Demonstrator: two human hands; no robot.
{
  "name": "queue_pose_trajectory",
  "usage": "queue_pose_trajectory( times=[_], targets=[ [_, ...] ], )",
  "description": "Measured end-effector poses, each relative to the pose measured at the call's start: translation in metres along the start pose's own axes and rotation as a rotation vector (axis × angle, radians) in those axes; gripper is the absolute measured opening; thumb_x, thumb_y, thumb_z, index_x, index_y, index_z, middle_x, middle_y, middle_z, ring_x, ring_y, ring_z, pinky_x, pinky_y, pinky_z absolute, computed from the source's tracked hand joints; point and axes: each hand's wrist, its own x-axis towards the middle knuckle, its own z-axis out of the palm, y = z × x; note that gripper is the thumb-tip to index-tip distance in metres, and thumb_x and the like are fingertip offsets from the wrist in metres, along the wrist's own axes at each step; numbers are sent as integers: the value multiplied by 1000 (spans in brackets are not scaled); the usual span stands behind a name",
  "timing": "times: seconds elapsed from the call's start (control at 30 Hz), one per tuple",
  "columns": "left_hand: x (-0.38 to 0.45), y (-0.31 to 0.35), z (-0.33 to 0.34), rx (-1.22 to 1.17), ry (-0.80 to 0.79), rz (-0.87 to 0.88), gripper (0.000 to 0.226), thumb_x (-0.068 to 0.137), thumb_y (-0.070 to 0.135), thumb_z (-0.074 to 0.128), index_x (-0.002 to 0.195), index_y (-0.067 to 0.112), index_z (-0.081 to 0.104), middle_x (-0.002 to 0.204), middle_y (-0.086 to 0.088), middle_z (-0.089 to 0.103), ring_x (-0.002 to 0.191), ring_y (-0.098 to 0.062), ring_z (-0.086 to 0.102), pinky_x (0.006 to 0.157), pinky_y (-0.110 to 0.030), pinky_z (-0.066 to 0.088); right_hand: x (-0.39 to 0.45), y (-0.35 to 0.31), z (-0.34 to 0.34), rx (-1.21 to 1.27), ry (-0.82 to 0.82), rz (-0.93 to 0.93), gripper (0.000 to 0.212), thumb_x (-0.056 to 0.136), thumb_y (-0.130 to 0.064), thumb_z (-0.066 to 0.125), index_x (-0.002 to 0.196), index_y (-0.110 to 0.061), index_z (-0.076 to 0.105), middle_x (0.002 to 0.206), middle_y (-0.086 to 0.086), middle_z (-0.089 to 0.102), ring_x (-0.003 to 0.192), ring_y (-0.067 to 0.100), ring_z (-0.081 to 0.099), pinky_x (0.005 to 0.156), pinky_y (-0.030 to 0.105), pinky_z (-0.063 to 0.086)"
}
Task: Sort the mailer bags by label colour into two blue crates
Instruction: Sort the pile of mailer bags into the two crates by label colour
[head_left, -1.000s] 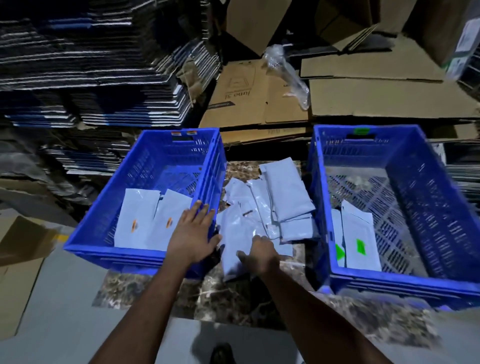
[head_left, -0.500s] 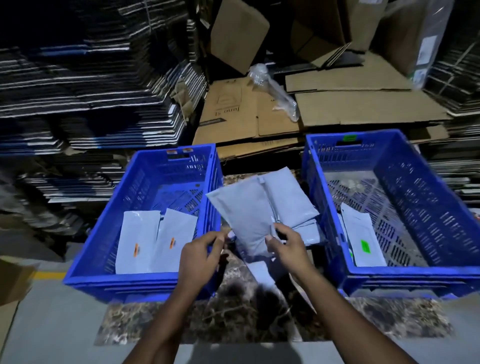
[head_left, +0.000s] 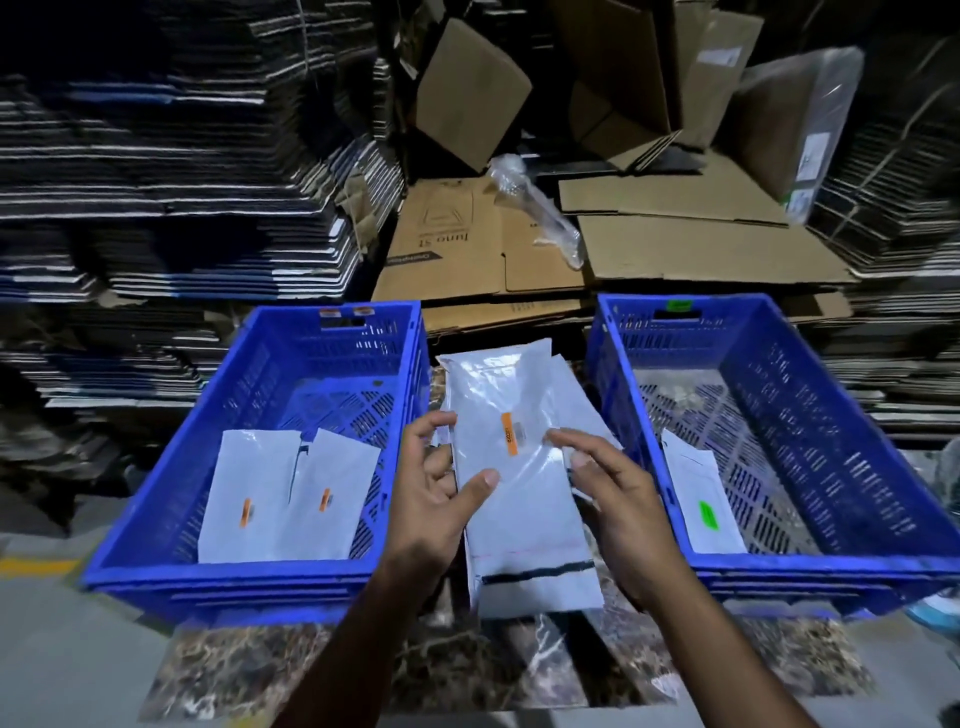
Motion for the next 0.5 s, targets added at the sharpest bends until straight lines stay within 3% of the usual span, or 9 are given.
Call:
queue_pose_trajectory(
  times=[0.1,0.17,0.27,0.33,0.4,0.43,0.5],
  targets=[
    [3,-4,1,18,63,26,35,84,1,72,106,19,51,113,-31,57,106,-44,60,94,-48,52,-6,-7,4,-174,-87,-84,36,86,-11,73,120,-23,69,124,-14,67,120,3,59,94,15,46],
    [3,-5,1,11,83,29,30,85,1,72,103,18,54,116,-27,58,112,-42,59,99,-50,50,-3,-3,7,-185,-52,-103,43,83,-7,76,123,-22,67,127,-14,66,122,-1,56,95,11,44],
    [-2,-2,-2,40,102,46,30,89,-3,64,113,14,57,119,-8,64,117,-18,61,98,-32,50,3,8,11,-215,-40,-123,46,84,-8,76,124,-27,66,130,-14,64,125,1,54,98,14,45],
    [-8,5,-5,104,77,42,34,92,-9,56,121,9,54,116,-2,64,105,1,63,86,-14,48,6,11,17,-229,-49,-126,46,84,-10,76,124,-29,66,130,-16,63,126,0,53,96,12,45],
    [-10,7,-15,137,66,0,39,92,-14,51,125,8,52,107,1,65,83,3,65,72,-11,47,9,16,26,-233,-69,-109,46,85,-10,76,125,-31,65,126,-17,65,121,0,57,96,15,46],
    [-10,9,-22,147,84,-22,42,91,-15,51,126,9,52,107,1,66,82,2,64,71,-12,48,11,19,31,-226,-89,-89,46,86,-11,75,126,-31,64,118,-19,68,113,0,61,94,20,49],
    [-5,12,-44,166,155,-41,48,89,-16,52,124,16,54,117,0,66,101,-5,65,77,-16,51,16,28,45,-195,-143,-33,46,91,-17,69,133,-32,59,100,-20,71,93,2,65,84,28,52]
  ],
)
